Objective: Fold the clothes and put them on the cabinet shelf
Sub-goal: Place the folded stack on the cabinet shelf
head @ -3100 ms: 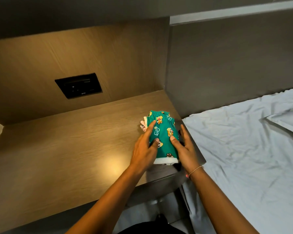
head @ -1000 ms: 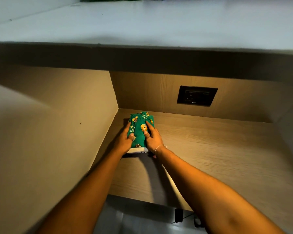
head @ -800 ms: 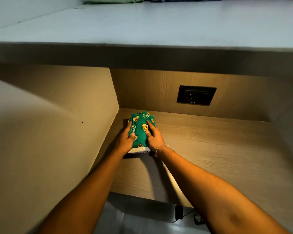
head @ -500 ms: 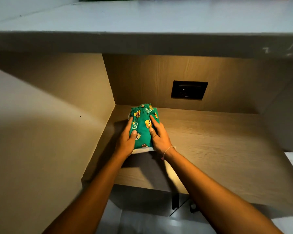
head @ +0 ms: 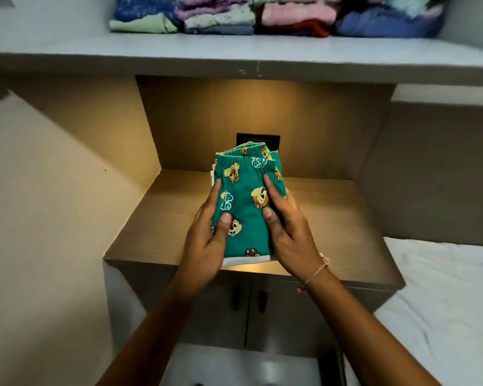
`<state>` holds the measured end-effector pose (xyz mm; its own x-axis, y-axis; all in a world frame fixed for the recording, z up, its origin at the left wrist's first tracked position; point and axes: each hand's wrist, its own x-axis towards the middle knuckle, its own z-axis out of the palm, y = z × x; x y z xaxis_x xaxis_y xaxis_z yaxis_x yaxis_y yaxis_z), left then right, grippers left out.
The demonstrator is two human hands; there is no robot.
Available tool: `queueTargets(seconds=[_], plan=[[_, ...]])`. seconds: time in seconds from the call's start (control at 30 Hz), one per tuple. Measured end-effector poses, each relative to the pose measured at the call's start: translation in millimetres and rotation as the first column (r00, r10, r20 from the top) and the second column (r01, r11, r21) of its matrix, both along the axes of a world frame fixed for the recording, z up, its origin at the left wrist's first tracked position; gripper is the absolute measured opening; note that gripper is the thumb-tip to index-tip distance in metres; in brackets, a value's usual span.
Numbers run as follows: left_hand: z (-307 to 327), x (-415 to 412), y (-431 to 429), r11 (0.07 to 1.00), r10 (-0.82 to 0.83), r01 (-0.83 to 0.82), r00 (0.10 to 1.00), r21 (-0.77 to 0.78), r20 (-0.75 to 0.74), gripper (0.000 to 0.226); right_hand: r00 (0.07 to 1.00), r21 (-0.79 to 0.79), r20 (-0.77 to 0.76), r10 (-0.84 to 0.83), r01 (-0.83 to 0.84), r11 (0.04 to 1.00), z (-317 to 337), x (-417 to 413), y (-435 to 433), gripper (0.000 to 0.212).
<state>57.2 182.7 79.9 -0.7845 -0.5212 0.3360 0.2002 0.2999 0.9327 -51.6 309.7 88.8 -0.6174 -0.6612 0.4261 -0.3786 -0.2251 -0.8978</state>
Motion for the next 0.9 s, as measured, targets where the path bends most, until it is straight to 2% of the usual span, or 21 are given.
queueTargets(seconds=[0.2,0.33,0.53,0.6,0.7,0.77,0.83,0.9], plan=[[62.6,11.3,74.5,0.987,-0.146,0.132,0.976,-0.097,-0.160,0.056,0.990,-0.122,-0.126,-0.071,0.056,0.991,67.4,19.2,93.1,0.049],[115.9,1.0,107.1,0.962,-0.267,0.241,0.924,-0.124,-0.275,0.057,0.952,-0.162,-0.255,-0.169,0.130,0.978,125.0,19.1,137.9,0.050],[205.0,-53.5,123.4,0.946,-0.315,0.262,0.881,-0.188,-0.354,0.056,0.874,-0.161,-0.378,-0.305,0.262,0.951,220.7,-13.0,164.5,0.051],[238.0,-83.2,117.9,0.947,-0.303,0.247,0.900,-0.207,-0.313,0.057,0.903,-0.137,-0.295,-0.314,0.285,0.949,255.7,-34.4,163.1,0.049],[277.3,-135.0,102.7,0.935,-0.307,0.267,0.939,-0.234,-0.155,0.060,0.942,-0.079,-0.071,-0.327,0.322,0.944,291.1,-75.5,152.8,0.046],[292.7,-170.8,91.8,0.931,-0.309,0.294,0.950,-0.216,-0.041,0.061,0.931,-0.010,0.033,-0.362,0.363,0.932,303.1,-106.3,141.8,0.045],[297.9,-203.8,83.5,0.923,-0.296,0.307,0.952,-0.233,0.083,0.058,0.899,0.079,0.021,-0.438,0.435,0.897,306.0,-138.3,128.1,0.046],[296.3,-229.7,79.1,0.911,-0.279,0.317,0.944,-0.262,0.175,0.053,0.853,0.172,-0.060,-0.519,0.521,0.836,304.2,-167.8,114.4,0.047]])
